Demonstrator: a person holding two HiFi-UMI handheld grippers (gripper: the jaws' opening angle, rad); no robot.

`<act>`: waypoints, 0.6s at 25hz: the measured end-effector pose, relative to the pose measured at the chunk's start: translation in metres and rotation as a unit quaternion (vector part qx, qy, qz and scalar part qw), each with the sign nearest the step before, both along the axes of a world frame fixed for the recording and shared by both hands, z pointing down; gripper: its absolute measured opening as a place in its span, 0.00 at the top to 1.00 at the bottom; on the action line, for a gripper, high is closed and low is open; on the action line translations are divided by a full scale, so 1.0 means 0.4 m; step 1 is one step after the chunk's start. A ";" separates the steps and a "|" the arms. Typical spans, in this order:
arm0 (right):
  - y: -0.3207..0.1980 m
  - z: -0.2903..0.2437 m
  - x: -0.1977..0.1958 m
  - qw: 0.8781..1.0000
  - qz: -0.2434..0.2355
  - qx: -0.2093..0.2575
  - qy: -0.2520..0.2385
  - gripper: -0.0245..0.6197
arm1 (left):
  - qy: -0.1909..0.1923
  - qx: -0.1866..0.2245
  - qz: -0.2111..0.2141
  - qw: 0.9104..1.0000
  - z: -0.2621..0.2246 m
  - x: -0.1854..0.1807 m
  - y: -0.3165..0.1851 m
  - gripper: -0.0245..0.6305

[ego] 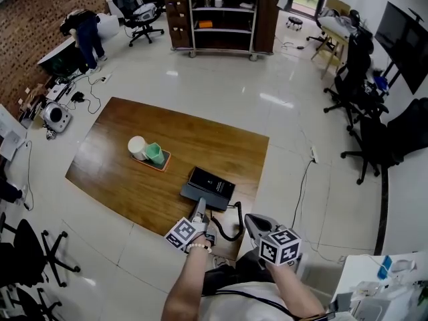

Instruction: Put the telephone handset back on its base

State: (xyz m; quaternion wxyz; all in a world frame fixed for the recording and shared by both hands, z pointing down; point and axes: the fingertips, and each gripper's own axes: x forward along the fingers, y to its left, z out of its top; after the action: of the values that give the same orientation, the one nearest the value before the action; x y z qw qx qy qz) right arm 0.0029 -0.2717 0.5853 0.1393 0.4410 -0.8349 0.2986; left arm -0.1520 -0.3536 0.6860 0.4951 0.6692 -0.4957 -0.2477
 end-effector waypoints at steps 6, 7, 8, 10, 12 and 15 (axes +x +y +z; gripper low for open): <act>-0.002 0.011 0.005 1.000 0.011 -0.006 0.001 0.94 | 0.001 -0.004 0.001 1.000 0.032 -0.001 -0.014 0.85; -0.001 0.014 0.007 1.000 0.012 -0.008 0.001 0.94 | 0.002 -0.003 0.003 1.000 0.037 -0.001 -0.015 0.85; 0.001 0.018 0.009 1.000 0.014 -0.010 0.001 0.94 | 0.003 0.000 0.005 1.000 0.040 0.001 -0.017 0.85; 0.006 0.028 0.012 1.000 0.016 -0.015 0.001 0.94 | 0.004 0.005 0.010 1.000 0.042 0.005 -0.019 0.85; 0.012 0.039 0.010 1.000 0.016 -0.020 0.001 0.94 | 0.004 0.009 0.013 1.000 0.043 0.011 -0.024 0.85; 0.015 0.049 0.004 1.000 0.014 -0.025 0.001 0.94 | 0.001 0.010 0.025 1.000 0.046 0.024 -0.032 0.85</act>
State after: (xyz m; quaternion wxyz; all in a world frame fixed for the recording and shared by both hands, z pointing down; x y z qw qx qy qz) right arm 0.0044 -0.2657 0.6048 0.1468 0.4494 -0.8208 0.3207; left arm -0.1424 -0.3664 0.7045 0.4950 0.6857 -0.4762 -0.2409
